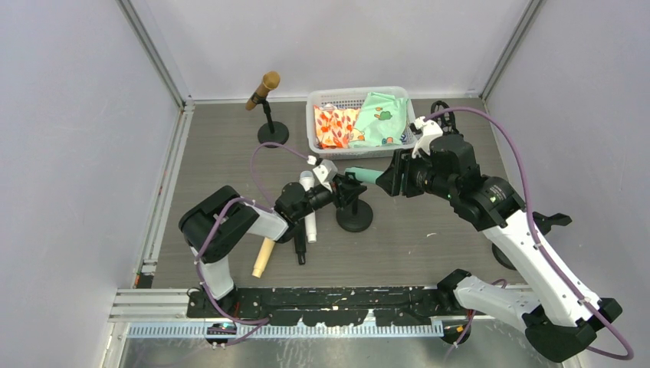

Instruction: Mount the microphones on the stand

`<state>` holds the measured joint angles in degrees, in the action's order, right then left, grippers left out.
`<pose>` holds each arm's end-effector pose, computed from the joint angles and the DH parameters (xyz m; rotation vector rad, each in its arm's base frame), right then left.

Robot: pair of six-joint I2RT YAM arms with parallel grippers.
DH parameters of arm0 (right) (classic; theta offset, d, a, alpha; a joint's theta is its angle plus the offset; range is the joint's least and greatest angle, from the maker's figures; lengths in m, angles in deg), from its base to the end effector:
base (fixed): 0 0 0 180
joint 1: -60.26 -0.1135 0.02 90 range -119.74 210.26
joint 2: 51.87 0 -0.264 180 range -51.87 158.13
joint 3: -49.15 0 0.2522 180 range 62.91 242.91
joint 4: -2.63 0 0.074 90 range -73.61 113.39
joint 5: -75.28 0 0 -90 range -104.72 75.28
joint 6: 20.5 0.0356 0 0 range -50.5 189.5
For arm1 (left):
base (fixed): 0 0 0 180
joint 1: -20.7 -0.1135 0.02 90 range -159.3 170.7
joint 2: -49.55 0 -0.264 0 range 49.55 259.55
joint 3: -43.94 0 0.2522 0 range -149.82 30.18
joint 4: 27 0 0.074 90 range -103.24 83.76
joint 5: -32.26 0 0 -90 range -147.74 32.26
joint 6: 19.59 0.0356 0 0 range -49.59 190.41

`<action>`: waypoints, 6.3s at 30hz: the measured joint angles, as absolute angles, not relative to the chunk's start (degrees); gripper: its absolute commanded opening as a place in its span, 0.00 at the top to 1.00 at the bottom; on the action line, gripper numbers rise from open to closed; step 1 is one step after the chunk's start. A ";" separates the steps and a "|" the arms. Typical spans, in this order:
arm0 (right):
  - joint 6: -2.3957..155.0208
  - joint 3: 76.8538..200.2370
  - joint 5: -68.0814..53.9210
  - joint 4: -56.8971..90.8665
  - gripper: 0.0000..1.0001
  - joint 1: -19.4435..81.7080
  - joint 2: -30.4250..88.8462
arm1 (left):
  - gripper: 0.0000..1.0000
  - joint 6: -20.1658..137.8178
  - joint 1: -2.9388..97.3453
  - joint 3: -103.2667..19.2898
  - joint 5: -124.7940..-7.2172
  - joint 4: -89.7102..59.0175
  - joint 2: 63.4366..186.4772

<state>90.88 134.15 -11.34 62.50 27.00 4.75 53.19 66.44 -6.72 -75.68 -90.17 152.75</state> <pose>0.1578 0.1060 0.3966 -0.2619 2.1682 0.6186 0.2292 -0.2509 0.1902 0.6307 1.3507 -1.1188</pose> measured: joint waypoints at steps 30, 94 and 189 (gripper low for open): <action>87.78 132.41 -5.25 61.14 0.99 27.38 14.28 | 1.00 56.97 67.79 -6.29 -74.43 -90.08 152.49; 83.13 127.42 -20.94 45.56 0.15 27.48 -5.24 | 1.00 62.92 42.27 -7.29 -58.39 -55.26 113.78; 95.52 136.41 -26.84 61.97 0.09 38.26 13.93 | 0.15 34.64 53.89 -14.09 -37.01 17.08 117.03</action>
<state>95.52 136.41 -26.84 61.97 38.26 13.93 34.64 53.89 -14.09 -37.01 17.08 117.03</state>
